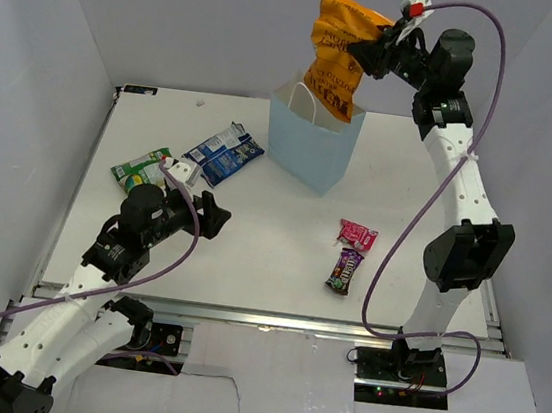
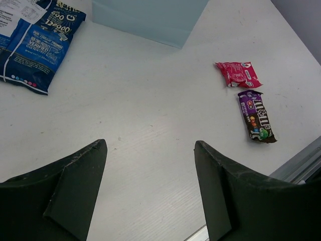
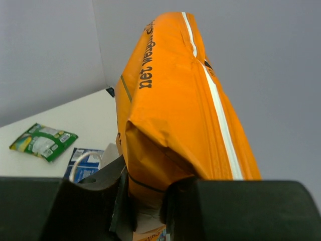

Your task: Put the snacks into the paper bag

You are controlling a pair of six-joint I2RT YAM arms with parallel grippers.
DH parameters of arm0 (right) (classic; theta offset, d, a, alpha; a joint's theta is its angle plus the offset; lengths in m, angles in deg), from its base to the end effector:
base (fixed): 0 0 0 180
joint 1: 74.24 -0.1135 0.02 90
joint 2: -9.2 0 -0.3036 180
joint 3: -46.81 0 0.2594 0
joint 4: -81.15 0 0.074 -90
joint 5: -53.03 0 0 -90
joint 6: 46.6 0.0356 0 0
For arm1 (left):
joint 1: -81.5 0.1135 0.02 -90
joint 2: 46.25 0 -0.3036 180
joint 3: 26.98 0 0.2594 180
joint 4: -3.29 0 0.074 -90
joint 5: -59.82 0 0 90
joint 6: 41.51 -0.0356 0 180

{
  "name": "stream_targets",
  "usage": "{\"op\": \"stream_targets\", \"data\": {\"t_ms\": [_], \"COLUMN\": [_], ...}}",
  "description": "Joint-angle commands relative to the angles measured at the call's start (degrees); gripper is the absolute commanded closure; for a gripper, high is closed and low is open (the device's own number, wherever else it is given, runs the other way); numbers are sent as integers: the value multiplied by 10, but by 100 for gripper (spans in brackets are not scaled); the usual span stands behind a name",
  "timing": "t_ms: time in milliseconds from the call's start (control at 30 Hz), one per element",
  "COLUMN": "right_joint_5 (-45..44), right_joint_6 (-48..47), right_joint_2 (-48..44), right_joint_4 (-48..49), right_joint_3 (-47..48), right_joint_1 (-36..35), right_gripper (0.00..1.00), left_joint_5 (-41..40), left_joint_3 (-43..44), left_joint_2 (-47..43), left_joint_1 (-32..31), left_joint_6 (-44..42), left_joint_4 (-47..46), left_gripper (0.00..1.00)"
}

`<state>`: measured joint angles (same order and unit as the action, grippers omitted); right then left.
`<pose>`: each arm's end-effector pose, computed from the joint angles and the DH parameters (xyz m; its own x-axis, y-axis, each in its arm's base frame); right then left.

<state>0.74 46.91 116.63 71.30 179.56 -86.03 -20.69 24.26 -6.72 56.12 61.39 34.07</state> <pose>0.4301 0.1120 0.5413 0.2154 0.0944 -0.9720 -0.7533 0.6494 -0.1038 0.1266 -0.0666 0.3237 -0.4135 -0.0475 -0.9092 0.4834 0.8348 -0.2635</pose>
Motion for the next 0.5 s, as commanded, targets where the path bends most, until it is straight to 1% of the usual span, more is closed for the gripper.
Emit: {"op": "stream_targets", "data": {"t_ms": [0,100,233,267,467], "right_joint_5": [17,38,39,31,-20], "right_joint_6": [-64,-91,-142,-159,-192], "right_joint_2": [0,9,10,11,17], "right_joint_4": [64,63,56,54,51], "right_joint_3": [-15,-30,-58,-74,-112], "right_joint_1": [-11,-19,-32,-35,-47], "right_gripper": [91,91,90,90,89], "left_joint_5": [-4,0,1,1,3], "left_joint_3": [6,7,7,8,8], "left_joint_2": [6,8,10,11,19], "left_joint_1": [1,1,1,1,2], "left_joint_6": [-5,-6,-7,-7,-7], "left_joint_4": [-9,-9,-10,-10,-9], "left_gripper": [19,20,19,19,19]}}
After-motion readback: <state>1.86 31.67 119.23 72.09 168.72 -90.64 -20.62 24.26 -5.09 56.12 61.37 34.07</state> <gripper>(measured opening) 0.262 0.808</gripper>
